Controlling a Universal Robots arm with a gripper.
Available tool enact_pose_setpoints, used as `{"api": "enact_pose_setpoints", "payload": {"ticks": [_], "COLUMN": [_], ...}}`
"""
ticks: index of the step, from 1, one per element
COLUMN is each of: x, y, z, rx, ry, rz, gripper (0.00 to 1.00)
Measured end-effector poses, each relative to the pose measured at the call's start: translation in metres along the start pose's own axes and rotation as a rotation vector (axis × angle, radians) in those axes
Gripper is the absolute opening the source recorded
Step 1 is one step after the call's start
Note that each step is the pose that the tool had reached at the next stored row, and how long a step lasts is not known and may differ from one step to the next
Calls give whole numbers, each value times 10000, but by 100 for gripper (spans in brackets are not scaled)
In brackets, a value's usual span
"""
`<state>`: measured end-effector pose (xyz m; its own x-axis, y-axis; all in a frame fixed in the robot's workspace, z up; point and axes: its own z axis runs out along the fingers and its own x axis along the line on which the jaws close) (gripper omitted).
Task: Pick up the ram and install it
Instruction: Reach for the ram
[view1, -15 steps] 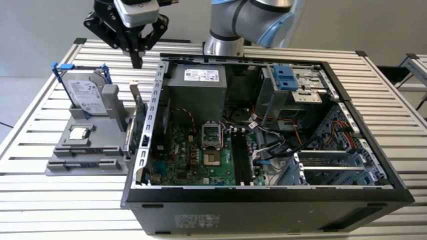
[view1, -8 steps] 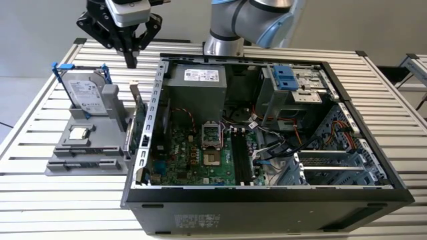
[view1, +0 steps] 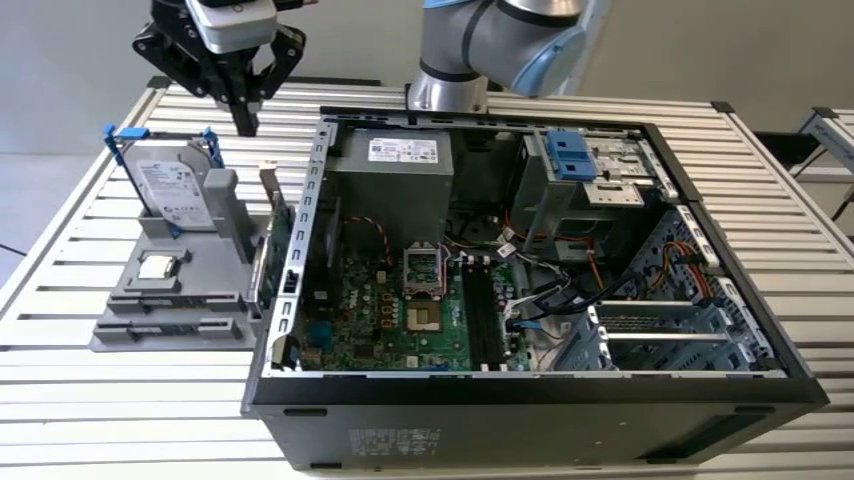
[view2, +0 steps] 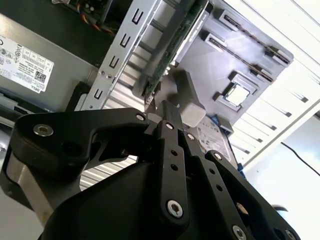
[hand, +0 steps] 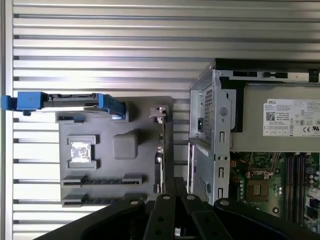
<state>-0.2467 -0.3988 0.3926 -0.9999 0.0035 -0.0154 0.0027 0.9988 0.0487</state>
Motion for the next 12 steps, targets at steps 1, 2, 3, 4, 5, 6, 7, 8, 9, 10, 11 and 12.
{"api": "enact_pose_setpoints", "payload": {"ticks": [1, 2, 3, 4, 5, 6, 7, 8, 9, 10, 11, 12], "x": [19, 36, 56, 75, 93, 114, 132, 152, 170, 191, 211, 229], "y": [0, 0, 0, 0, 0, -1, -1, 0, 0, 0, -1, -1], "z": [0, -1, -1, -1, -2, -2, -2, -3, -3, -3, -3, -4], "rx": [0, 0, 0, 0, 0, -1, 0, -1, -1, -1, -1, -1], "ry": [1, 2, 1, 2, 3, 3, 4, 4, 4, 4, 4, 5], "rz": [-7, -15, -23, -30, -37, -46, -53, -61, -68, -77, -85, -93], "gripper": [0, 0, 0, 0, 0, 0, 0, 0, 0, 0, 0, 0]}}
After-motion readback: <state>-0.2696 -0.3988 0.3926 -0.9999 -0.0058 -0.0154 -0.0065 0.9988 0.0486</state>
